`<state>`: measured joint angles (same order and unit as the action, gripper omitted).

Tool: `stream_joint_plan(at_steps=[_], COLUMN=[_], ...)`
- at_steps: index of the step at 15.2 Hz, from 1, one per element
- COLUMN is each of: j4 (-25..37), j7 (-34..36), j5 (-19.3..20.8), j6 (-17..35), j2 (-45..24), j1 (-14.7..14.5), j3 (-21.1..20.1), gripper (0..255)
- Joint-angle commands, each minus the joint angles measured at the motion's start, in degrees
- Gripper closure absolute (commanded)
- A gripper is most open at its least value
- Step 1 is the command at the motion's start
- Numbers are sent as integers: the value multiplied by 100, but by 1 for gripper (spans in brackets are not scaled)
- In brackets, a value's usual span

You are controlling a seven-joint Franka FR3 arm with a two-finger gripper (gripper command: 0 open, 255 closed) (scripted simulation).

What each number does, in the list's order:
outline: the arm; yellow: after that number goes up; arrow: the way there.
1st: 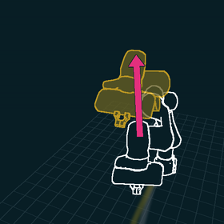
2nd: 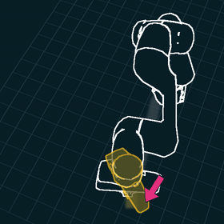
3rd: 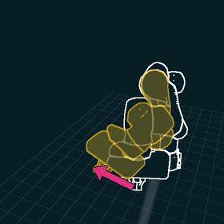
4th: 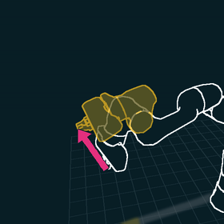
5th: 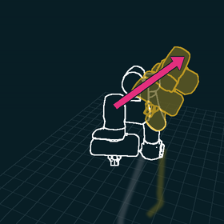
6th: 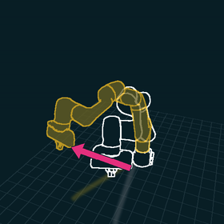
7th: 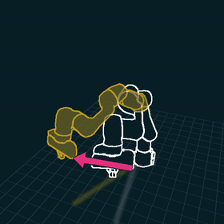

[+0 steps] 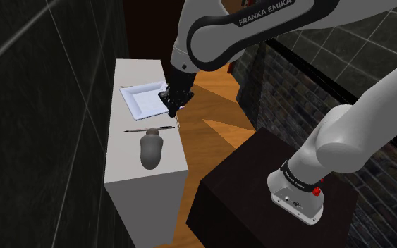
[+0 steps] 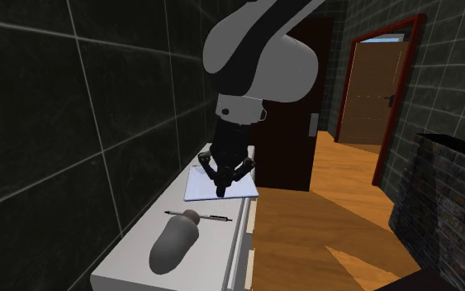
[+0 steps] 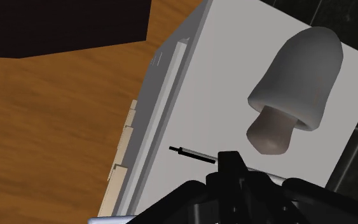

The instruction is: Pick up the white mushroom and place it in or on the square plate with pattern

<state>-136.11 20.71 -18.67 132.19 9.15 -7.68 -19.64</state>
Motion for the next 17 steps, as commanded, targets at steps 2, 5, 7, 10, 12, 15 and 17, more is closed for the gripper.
stream_joint_plan(at_steps=[2, 5, 7, 10, 12, 15, 17], j4=[0, 37, 179, 535, 507, 478, 466], j7=[0, 1446, 2542, 4140, 4229, 4375, 4480], j5=[0, 725, 1411, 2565, 2693, 2902, 3051], j6=[0, 433, 607, 625, 762, 961, 1088], j2=[0, -186, -439, -945, -1081, -1294, -1440], j1=[0, -98, -136, -248, -265, -275, -285], j3=[0, -540, -883, -1233, -1206, -1178, -1152], gripper=[0, 0, 0, 0, 0, 0, 0])
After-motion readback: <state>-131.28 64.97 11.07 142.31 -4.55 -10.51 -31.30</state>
